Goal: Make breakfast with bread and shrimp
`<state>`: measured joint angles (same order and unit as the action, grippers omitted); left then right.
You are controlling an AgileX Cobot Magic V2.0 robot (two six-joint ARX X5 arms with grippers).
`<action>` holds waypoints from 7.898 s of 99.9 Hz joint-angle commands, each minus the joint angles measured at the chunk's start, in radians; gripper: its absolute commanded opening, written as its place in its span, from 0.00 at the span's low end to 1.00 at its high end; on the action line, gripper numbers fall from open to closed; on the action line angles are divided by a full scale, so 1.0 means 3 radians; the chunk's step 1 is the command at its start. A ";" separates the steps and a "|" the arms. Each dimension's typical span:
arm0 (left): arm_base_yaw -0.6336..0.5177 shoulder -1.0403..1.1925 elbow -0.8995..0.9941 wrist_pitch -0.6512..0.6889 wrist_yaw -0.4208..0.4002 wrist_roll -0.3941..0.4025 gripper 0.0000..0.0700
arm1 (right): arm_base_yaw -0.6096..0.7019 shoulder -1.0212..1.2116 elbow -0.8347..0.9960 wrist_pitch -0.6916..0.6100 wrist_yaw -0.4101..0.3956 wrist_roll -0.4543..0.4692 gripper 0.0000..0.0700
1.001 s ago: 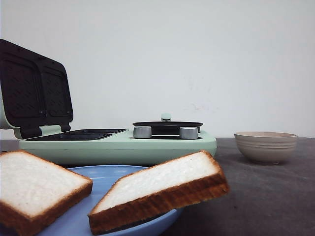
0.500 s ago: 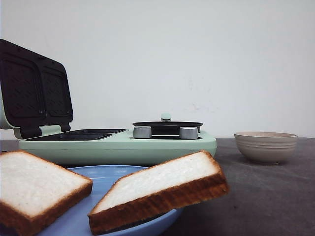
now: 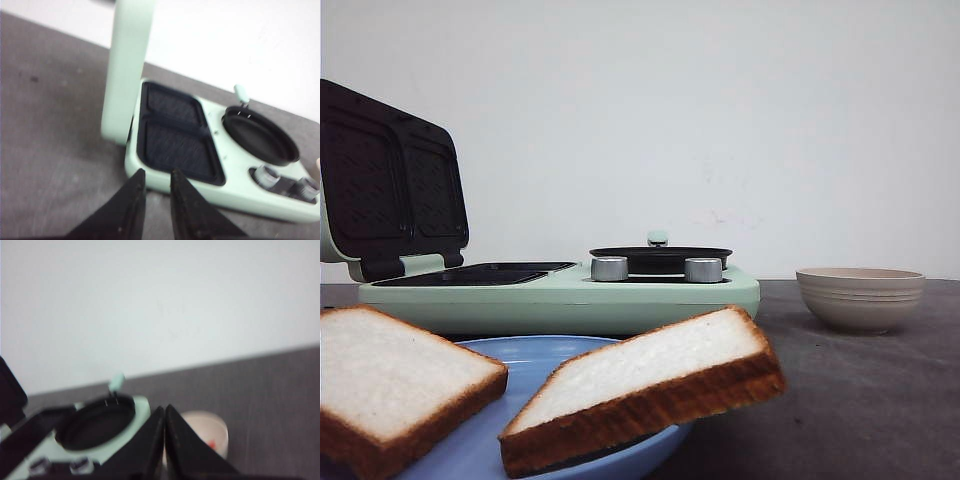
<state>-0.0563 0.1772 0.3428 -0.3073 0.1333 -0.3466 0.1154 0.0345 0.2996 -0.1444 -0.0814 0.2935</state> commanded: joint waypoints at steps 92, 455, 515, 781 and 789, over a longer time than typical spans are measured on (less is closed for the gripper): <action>-0.0235 0.0863 0.0898 -0.0628 0.0701 -0.0043 0.74 | -0.0004 0.0628 0.1069 -0.0501 -0.0618 0.0122 0.63; -0.0364 0.4864 0.4276 -0.0140 0.0493 0.0142 0.00 | 0.0000 0.1773 0.1615 -0.1567 -0.1296 -0.0421 0.58; -0.0760 0.5679 0.4668 -0.0374 -0.0739 0.1376 0.00 | 0.0000 0.1774 0.1614 -0.1727 -0.1181 -0.0570 0.58; -0.1342 0.6435 0.5811 -0.1040 -0.1801 0.1387 0.00 | 0.0000 0.1776 0.1612 -0.1857 -0.1022 -0.0754 0.58; -0.1342 0.6254 0.5882 -0.1101 -0.1723 0.1142 0.02 | 0.0000 0.1778 0.1612 -0.1865 -0.1024 -0.0753 0.58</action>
<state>-0.4561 2.0975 2.0724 -0.6312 -0.3904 0.1143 0.1150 0.5632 0.7712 -0.7135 -0.3893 0.0750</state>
